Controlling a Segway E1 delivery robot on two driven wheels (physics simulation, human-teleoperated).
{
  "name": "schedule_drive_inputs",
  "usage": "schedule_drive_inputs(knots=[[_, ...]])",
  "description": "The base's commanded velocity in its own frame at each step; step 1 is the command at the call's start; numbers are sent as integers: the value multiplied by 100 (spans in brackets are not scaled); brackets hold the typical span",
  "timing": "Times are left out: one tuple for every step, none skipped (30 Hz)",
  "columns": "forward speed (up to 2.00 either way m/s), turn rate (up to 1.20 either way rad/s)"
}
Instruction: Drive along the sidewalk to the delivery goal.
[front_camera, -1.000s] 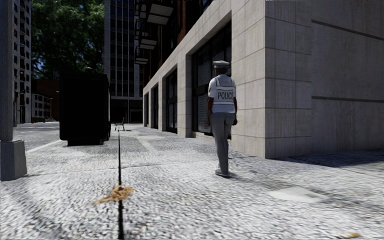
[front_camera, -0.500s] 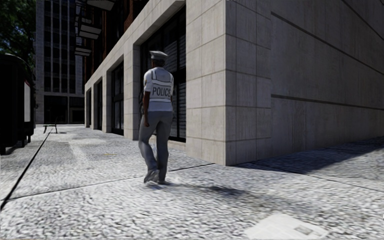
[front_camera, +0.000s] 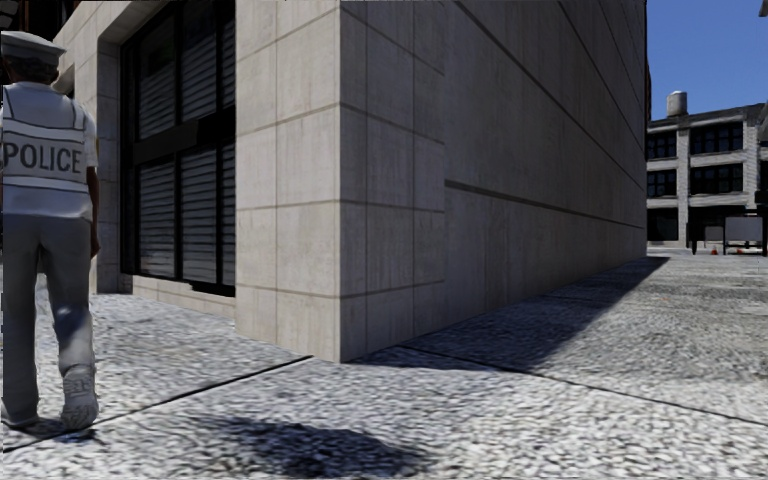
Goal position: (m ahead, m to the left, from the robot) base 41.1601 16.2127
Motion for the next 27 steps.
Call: schedule_drive_inputs(knots=[[179, -66], [179, -66], [179, -66], [179, -66], [180, -66], [180, -67], [180, -67], [180, -67], [180, -67], [180, -67], [180, -67], [180, -67], [180, -67], [180, -67], [180, -67], [180, -67], [180, -67], [182, -67], [182, -67], [187, -67], [193, -67], [195, -67], [195, -67], [195, -67], [195, -67], [196, -67], [196, -67]])
